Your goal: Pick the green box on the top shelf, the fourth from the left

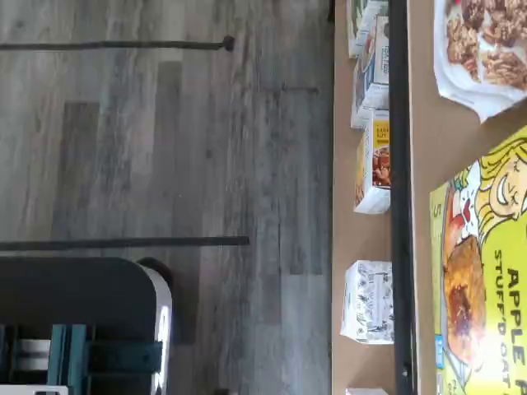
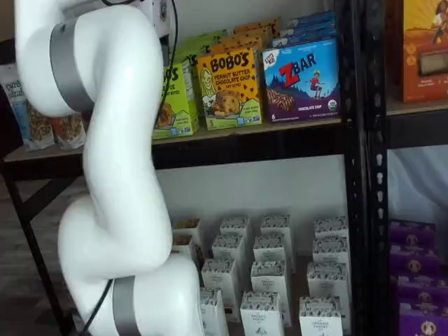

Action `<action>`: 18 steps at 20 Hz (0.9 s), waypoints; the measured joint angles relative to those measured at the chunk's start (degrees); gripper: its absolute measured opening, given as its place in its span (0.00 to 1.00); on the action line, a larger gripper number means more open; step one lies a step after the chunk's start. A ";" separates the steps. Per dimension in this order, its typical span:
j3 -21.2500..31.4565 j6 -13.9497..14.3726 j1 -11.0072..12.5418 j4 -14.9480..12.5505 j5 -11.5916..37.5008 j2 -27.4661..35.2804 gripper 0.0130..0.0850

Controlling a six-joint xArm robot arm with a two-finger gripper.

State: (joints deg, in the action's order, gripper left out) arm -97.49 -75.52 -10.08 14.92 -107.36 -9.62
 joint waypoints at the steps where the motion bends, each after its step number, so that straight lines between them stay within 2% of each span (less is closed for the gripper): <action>1: 0.19 -0.05 0.08 0.18 0.42 -0.16 1.00; 9: -1.82 -0.06 0.69 1.27 0.32 0.59 1.00; 18: 1.45 -0.05 0.41 1.99 7.05 -1.11 1.00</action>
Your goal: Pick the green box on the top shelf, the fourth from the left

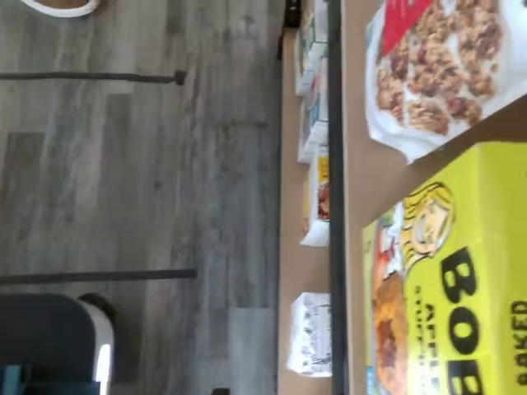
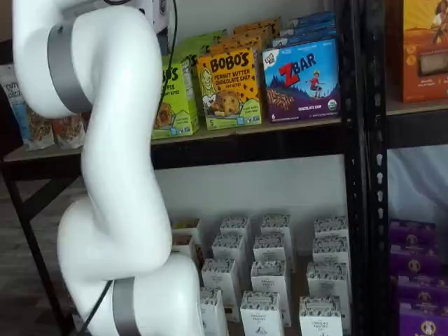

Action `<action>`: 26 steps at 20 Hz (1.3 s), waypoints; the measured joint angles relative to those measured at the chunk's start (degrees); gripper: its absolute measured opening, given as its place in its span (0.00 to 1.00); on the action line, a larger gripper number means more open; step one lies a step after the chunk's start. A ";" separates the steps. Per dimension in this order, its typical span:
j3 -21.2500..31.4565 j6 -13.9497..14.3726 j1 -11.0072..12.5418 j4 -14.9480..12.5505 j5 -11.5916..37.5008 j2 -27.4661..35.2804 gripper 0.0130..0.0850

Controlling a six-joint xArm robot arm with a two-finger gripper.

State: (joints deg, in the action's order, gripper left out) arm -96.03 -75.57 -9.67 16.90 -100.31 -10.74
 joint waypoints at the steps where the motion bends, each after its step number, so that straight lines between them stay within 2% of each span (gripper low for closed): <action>1: 0.60 -0.03 -0.07 0.00 1.14 -0.24 1.00; 4: 1.86 -0.15 -0.21 -0.01 3.92 -0.52 1.00; 8: 2.01 -0.33 -0.16 0.10 5.21 -0.06 1.00; 26: -0.43 -1.47 0.31 -0.89 6.72 4.20 1.00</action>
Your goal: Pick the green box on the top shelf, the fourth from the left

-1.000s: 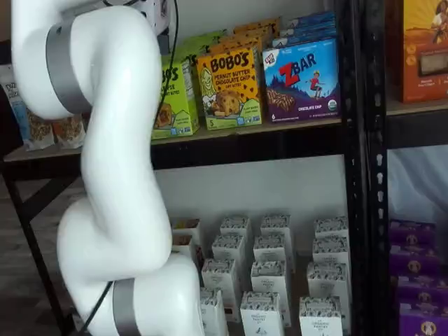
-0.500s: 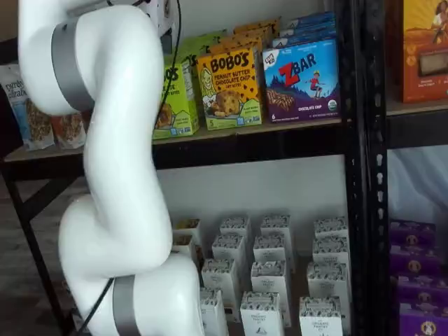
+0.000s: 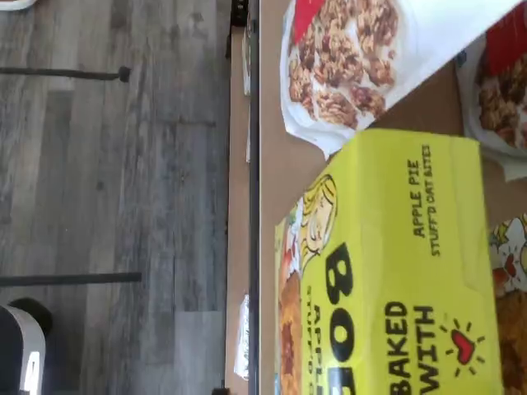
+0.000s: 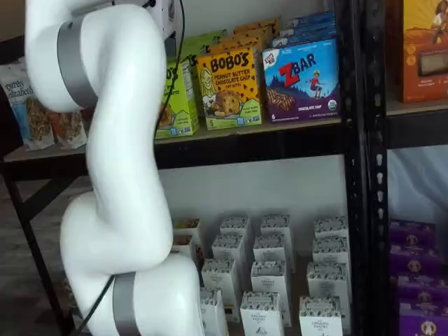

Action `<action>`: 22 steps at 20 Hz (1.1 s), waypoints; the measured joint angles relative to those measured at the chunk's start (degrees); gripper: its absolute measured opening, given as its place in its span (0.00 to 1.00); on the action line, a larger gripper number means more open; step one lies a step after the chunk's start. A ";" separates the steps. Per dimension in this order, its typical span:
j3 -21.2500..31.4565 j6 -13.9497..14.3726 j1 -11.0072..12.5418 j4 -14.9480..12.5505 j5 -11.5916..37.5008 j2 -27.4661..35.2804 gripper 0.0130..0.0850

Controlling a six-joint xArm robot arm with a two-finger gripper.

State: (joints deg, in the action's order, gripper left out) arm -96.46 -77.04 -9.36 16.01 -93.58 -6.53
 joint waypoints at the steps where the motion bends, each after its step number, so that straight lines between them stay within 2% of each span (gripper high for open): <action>1: -0.10 -0.07 0.01 -0.15 -0.02 0.22 1.00; 22: 0.50 -0.48 -0.88 -3.02 1.29 3.08 1.00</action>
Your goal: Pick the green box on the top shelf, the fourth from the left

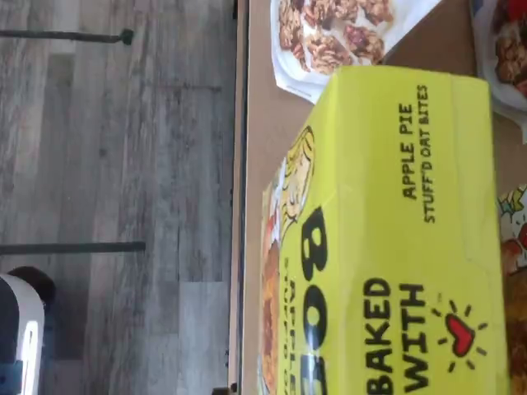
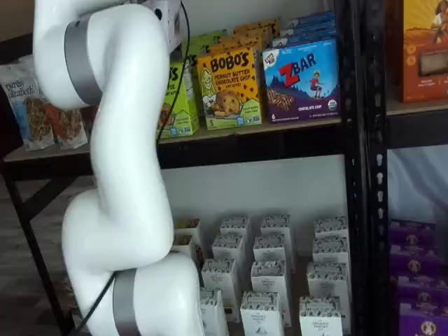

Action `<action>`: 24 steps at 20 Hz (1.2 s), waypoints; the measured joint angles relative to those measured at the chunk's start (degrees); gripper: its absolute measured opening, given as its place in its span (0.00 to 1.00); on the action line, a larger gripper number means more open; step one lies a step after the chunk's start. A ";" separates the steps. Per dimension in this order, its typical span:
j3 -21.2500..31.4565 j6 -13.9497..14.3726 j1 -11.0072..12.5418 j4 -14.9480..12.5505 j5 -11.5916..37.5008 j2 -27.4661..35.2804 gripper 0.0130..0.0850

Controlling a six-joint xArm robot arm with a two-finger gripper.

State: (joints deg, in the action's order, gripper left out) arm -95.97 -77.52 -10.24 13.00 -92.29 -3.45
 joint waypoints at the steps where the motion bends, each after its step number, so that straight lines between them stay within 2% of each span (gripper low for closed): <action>1: 0.16 0.00 -0.04 -0.03 0.18 0.00 1.00; 18: 3.00 0.11 -0.72 -1.71 3.01 -0.83 1.00; 20: 3.31 0.11 -0.76 -1.80 3.30 -0.96 0.89; 21: 3.40 0.10 -0.76 -1.78 3.34 -0.98 0.89; 24: 3.56 0.04 -0.70 -1.56 3.46 -1.03 0.78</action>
State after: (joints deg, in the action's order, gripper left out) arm -92.41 -77.49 -10.94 11.44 -88.83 -4.49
